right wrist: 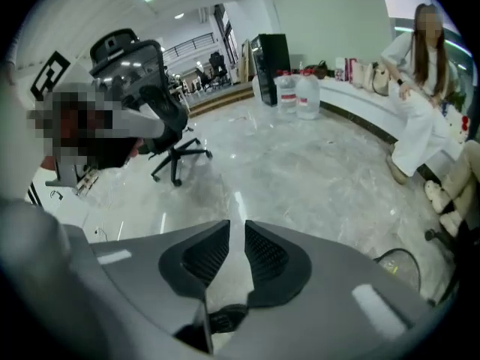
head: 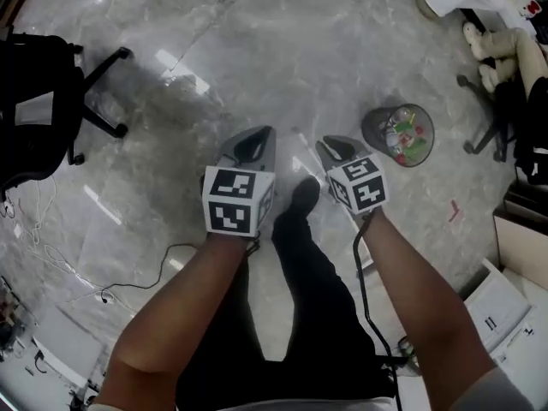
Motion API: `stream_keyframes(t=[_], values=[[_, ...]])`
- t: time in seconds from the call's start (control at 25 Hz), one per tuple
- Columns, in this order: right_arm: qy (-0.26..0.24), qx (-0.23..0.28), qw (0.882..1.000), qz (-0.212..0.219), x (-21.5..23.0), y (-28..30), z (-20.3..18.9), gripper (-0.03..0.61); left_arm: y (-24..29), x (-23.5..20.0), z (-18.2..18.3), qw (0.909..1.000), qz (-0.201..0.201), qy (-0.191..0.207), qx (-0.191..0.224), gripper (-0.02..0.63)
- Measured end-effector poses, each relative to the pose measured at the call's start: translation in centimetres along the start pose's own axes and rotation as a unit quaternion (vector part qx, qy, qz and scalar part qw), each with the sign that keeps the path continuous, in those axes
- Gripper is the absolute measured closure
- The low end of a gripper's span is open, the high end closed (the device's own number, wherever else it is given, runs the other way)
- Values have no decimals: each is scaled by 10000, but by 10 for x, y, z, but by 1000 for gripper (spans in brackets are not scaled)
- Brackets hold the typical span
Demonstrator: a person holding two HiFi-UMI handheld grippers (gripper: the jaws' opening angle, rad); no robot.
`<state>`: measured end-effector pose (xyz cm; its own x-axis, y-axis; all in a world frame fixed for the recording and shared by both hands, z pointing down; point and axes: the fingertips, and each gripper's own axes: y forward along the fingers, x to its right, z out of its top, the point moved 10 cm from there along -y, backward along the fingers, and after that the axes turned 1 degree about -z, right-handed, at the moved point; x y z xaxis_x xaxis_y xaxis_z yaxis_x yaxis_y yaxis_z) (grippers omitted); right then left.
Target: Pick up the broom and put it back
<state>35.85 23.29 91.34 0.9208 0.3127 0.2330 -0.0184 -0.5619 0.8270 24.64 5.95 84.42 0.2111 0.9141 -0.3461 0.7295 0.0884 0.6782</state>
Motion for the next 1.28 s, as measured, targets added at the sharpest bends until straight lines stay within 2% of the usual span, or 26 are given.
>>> stream_keyframes(t=[0.16,0.4,0.6,0.72,0.76,0.88,1.04,1.16,1.28], values=[[-237,-665,9974,144,18,114,-80,523,63,-45,-82,9996,-122,-80,-225,609],[-422,-1396,9891,217,46,261,-181,508,144,-97,-180,9985,-266,-177,-449,609],[-343,-1803,9830,-2,81,356,-250,500,192,-127,-231,9963,-427,-146,-728,609],[-370,-2019,9785,-181,101,397,-275,499,214,-147,-255,9953,-543,-99,-797,609],[-376,-2075,9772,-240,103,410,-279,499,218,-157,-261,9951,-546,-109,-820,609],[-492,-2162,9742,-412,102,426,-283,443,225,-175,-271,9950,-528,-204,-822,609],[-685,-2091,9748,-355,97,420,-281,465,229,-181,-270,9957,-437,-321,-756,609],[-764,-1915,9783,-216,81,407,-248,466,217,-189,-249,9958,-392,-387,-736,609],[-866,-1576,9837,-73,56,369,-182,468,187,-189,-207,9966,-302,-491,-581,609]])
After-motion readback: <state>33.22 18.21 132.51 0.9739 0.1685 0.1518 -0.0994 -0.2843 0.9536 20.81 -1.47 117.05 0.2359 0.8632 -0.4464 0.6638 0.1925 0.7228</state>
